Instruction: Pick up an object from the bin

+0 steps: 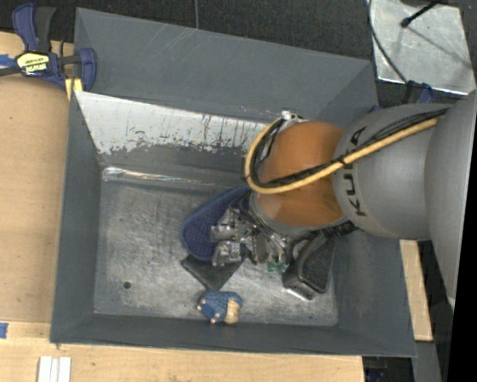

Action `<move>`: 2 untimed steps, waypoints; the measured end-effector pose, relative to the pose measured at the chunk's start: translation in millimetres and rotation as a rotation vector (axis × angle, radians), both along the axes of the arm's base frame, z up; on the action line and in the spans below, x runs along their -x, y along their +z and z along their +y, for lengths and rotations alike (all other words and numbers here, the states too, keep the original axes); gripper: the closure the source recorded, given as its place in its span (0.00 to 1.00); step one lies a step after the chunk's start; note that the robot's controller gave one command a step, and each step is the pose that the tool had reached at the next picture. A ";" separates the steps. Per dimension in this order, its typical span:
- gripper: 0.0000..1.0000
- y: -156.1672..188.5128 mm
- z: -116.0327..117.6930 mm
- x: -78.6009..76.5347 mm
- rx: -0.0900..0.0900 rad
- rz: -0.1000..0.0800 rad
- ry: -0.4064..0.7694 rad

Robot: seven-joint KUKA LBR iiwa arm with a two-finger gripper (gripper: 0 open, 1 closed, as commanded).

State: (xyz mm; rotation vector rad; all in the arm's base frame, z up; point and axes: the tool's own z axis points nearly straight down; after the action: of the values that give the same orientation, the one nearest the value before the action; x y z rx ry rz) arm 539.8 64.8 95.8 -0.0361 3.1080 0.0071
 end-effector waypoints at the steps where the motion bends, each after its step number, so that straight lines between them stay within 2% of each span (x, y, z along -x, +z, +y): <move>1: 1.00 49.1 4.4 -7.4 0.002 0.024 -0.046; 2: 0.00 45.5 3.9 -5.5 0.004 0.031 -0.047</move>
Offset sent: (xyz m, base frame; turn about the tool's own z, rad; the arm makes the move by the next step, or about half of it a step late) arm 0.0046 0.0044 0.0452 0.0469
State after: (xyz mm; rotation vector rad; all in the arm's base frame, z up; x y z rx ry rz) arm 545.3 68.6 141.3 0.0373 3.1390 0.0010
